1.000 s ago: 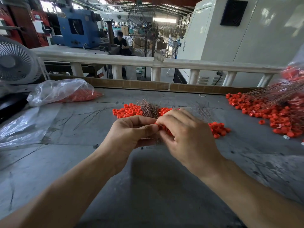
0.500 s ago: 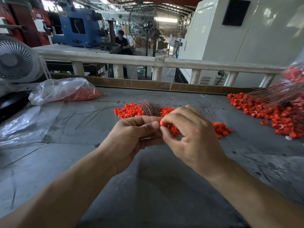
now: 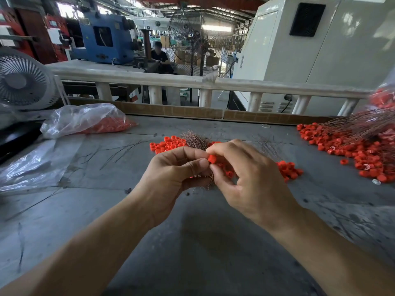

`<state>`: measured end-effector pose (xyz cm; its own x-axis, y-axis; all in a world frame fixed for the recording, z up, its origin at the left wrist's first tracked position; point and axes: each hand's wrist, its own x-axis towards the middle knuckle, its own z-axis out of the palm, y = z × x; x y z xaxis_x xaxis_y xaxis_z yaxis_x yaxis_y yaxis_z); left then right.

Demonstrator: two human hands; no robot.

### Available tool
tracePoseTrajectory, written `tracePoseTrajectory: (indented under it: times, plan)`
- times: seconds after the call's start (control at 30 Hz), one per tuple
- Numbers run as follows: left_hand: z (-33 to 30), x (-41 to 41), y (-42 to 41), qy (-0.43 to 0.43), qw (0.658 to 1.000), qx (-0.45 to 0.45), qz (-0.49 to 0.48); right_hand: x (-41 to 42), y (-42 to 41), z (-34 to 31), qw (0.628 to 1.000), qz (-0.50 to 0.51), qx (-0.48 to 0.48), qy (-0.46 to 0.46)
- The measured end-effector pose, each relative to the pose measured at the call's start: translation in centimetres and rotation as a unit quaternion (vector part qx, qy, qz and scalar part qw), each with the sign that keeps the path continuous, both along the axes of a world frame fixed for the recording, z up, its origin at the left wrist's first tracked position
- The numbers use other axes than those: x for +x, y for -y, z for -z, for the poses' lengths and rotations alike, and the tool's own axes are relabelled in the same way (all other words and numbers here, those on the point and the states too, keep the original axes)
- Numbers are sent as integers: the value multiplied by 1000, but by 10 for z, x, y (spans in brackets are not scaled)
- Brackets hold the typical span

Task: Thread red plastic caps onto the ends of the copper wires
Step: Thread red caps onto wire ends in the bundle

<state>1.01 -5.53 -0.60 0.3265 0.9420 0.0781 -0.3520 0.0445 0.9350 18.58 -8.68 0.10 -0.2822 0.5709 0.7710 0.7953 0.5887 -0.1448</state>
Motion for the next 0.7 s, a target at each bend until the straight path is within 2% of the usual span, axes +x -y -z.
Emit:
tracePoseTrajectory:
  times: [0.27,0.7]
  plan:
    - [1,0,0,-38,999,8,-2,4,-6,5,998,-38,-42,-39]
    - [3,-6,-8,-79,991,-3,-106,2,-11,13,995,-65,-77,-21]
